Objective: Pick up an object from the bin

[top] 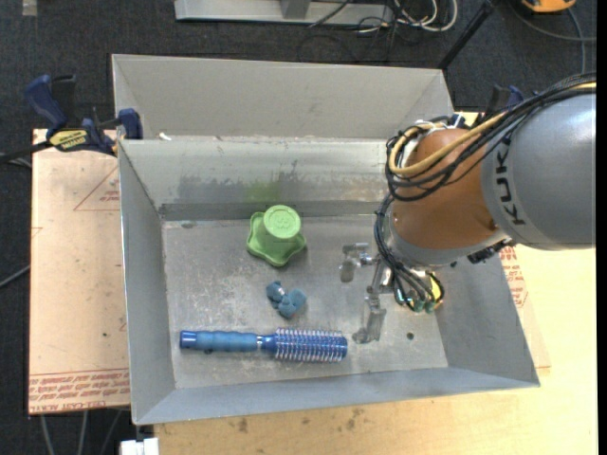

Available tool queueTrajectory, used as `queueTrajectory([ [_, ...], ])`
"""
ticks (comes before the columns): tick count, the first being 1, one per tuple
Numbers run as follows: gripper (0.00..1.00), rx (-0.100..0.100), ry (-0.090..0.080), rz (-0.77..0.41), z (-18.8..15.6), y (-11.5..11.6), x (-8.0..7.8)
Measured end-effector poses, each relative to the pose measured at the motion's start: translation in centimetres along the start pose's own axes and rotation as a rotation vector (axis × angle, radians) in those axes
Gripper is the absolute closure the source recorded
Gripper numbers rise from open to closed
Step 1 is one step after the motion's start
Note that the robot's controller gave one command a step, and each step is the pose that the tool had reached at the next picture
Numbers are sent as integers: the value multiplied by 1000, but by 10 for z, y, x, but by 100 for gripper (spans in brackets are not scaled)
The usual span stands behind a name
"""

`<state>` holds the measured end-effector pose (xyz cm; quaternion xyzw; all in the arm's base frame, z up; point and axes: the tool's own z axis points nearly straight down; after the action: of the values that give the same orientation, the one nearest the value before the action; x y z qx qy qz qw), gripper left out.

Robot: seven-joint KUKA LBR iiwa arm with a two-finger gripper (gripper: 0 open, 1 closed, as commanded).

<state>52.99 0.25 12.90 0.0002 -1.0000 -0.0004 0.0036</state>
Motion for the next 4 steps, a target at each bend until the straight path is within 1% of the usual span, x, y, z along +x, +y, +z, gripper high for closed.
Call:
queueTrajectory([
  [1, 0, -1, -1, -120, 62, 36, 23],
  [2, 0, 0, -6, -118, 60, 35, 22],
  [3, 0, -1, -11, 328, 59, 19, 44],
  [4, 0, -4, -12, 641, -18, 35, -8],
])
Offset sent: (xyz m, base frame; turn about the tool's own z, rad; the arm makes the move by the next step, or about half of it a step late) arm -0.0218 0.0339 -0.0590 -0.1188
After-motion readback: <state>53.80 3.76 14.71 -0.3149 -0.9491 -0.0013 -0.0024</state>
